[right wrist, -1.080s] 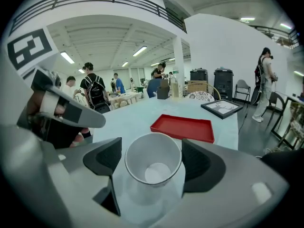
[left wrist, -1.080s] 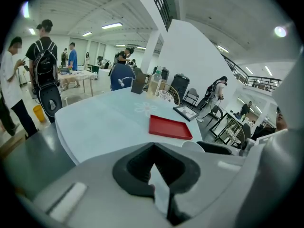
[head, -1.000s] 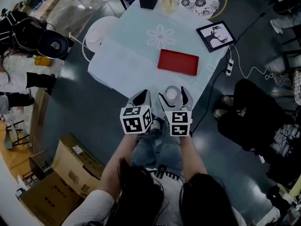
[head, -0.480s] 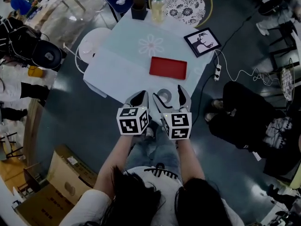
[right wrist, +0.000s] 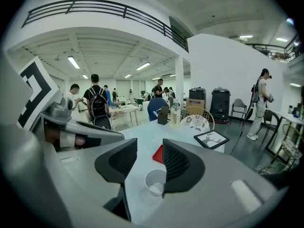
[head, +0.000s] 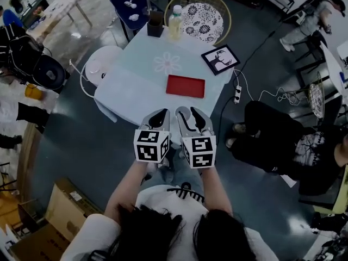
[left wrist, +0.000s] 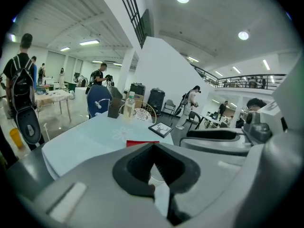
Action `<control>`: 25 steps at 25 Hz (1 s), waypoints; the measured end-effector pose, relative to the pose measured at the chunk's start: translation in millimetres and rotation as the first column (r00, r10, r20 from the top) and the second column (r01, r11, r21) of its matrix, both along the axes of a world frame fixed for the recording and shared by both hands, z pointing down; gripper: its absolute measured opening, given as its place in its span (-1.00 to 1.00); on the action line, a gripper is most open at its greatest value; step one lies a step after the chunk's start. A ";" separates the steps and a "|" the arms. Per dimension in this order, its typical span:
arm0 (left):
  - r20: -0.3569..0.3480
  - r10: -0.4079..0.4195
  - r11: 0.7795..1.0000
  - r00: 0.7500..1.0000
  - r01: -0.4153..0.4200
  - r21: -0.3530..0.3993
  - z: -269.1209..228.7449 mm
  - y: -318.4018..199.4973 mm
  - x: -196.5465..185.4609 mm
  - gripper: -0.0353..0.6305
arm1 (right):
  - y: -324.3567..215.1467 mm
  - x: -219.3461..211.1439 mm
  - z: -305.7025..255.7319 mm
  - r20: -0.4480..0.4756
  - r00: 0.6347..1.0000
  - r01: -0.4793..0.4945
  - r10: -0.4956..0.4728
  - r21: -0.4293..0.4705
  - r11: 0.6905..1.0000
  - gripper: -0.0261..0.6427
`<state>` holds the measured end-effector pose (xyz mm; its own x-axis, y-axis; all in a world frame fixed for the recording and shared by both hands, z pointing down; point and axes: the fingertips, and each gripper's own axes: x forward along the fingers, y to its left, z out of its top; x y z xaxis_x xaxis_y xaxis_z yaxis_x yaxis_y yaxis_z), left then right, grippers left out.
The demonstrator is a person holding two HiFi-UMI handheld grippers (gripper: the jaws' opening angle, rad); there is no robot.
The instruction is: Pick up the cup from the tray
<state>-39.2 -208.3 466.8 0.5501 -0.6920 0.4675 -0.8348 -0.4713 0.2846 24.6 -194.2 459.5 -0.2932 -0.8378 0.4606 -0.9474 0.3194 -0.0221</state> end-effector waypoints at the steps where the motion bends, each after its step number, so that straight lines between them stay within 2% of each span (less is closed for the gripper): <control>1: -0.020 -0.005 1.000 1.000 0.006 0.005 -6.0 0.8 0.1 -0.89 | 4.4 -2.8 -3.9 -0.008 1.000 0.003 -0.003 0.006 1.000 -0.40; 3: -0.071 -0.017 1.000 0.997 0.018 0.019 -20.8 1.4 0.5 -0.89 | 15.0 -9.1 -11.1 -0.024 1.000 0.007 -0.007 0.018 1.000 -0.52; 5: -0.091 -0.003 0.999 0.996 0.007 0.044 -32.9 6.1 3.4 -0.89 | 25.7 -10.0 -16.4 -0.021 1.000 -0.018 0.019 0.031 0.999 -0.65; 11: -0.067 0.057 0.995 0.996 -0.051 0.084 -39.3 31.2 5.5 -0.89 | 40.9 -2.5 -32.3 0.013 0.995 -0.102 0.102 0.070 0.992 -0.83; 16: -0.067 0.058 0.995 0.996 -0.052 0.090 -36.9 47.1 1.4 -0.89 | 53.0 -5.1 -30.9 -0.010 0.996 -0.089 0.090 0.062 0.994 -0.84; 22: -0.061 0.053 0.994 0.997 -0.047 0.102 -37.3 54.4 -3.8 -0.89 | 62.4 1.6 -26.8 0.046 0.986 -0.163 0.162 0.032 0.986 -0.85; 25: -0.060 0.062 0.994 0.996 -0.057 0.096 -32.8 60.5 0.1 -0.89 | 69.5 8.5 -19.2 0.027 0.982 -0.186 0.186 0.015 0.982 -0.85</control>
